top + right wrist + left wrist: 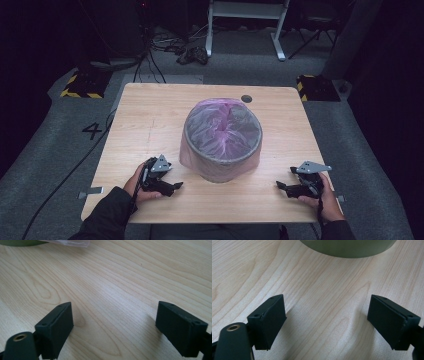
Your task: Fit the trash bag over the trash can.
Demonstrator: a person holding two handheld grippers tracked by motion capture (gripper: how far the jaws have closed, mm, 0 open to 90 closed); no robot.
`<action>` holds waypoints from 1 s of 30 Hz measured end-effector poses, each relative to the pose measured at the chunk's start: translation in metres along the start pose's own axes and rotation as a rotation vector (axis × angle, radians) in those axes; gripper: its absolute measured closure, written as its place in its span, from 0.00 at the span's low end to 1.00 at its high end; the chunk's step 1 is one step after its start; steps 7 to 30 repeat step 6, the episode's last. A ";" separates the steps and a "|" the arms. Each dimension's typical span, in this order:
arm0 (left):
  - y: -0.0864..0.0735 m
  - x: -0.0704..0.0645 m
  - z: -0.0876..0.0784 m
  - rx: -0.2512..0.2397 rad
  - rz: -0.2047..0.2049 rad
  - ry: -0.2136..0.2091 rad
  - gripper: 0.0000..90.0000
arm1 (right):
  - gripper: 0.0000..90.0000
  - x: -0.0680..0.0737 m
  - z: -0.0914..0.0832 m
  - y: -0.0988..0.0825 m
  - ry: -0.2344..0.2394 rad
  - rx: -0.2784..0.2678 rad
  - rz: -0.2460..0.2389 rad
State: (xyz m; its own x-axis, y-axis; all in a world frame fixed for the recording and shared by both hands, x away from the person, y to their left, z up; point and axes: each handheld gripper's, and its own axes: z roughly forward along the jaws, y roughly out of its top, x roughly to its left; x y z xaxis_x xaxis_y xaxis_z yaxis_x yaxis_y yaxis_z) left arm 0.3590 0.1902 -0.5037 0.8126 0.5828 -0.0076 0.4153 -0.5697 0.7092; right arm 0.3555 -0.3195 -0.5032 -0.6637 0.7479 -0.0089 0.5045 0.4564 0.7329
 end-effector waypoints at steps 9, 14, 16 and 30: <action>0.000 0.000 0.000 0.000 -0.005 -0.004 0.16 | 0.16 0.000 0.000 0.000 0.000 0.000 0.000; 0.000 0.000 0.000 0.000 -0.005 -0.004 0.16 | 0.16 0.000 0.000 0.000 0.000 0.000 0.000; 0.000 0.000 0.000 0.000 -0.005 -0.004 0.16 | 0.16 0.000 0.000 0.000 0.000 0.000 0.000; 0.000 0.000 0.000 0.000 -0.005 -0.004 0.16 | 0.16 0.000 0.000 0.000 0.000 0.000 0.000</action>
